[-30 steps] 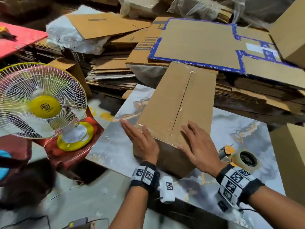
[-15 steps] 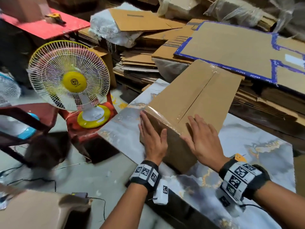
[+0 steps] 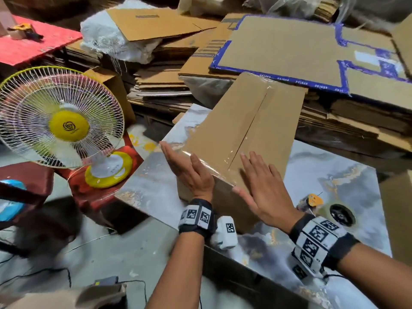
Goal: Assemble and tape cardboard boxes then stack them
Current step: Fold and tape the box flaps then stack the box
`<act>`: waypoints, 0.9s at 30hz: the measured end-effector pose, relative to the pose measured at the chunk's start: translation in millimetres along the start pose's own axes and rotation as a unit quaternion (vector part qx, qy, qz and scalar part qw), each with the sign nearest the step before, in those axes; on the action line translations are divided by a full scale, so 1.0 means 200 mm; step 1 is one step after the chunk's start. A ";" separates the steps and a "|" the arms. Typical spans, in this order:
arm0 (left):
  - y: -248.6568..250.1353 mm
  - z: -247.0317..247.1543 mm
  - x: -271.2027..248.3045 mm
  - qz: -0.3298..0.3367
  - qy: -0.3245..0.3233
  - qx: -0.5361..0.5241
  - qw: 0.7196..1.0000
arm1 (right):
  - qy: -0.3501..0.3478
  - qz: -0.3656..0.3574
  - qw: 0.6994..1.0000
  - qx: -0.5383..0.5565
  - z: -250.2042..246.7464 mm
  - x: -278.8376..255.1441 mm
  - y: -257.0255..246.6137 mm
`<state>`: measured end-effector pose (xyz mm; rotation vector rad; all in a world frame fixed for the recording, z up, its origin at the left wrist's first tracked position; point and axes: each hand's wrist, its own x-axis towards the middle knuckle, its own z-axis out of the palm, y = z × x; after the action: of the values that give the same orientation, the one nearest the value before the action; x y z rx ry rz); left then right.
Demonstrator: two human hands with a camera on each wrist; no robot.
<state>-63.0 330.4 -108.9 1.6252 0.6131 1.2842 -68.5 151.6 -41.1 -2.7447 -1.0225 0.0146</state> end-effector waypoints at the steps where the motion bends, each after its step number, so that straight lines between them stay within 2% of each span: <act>1: -0.02 0.00 -0.03 0.011 -0.008 0.026 1.000 | 0.004 0.003 1.000 0.007 0.00 0.00 0.00; 7: -0.01 -0.05 -0.05 0.030 -0.061 0.085 0.994 | 0.029 0.026 0.999 0.027 0.01 -0.01 0.00; 10: 0.06 -0.06 0.07 0.056 -0.041 0.058 0.996 | 0.030 0.035 0.999 0.029 0.02 -0.01 -0.01; 13: 0.12 -0.02 0.13 0.049 -0.026 0.044 0.997 | 0.038 0.042 0.998 0.041 0.02 -0.01 0.00; 17: 0.07 -0.01 0.02 0.064 -0.047 0.049 0.996 | 0.054 0.046 0.996 0.050 0.04 -0.01 0.01; 21: 0.04 0.00 -0.09 0.037 -0.059 0.057 0.996 | 0.067 0.028 0.996 0.044 0.05 -0.01 0.02; 27: 0.00 -0.05 -0.29 0.009 -0.121 0.068 0.990 | 0.052 0.013 0.998 0.025 0.03 -0.02 0.01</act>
<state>-91.5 286.4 -135.8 1.8699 0.5462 1.0540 -70.8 149.5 -47.5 -2.6824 -0.9471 -0.0968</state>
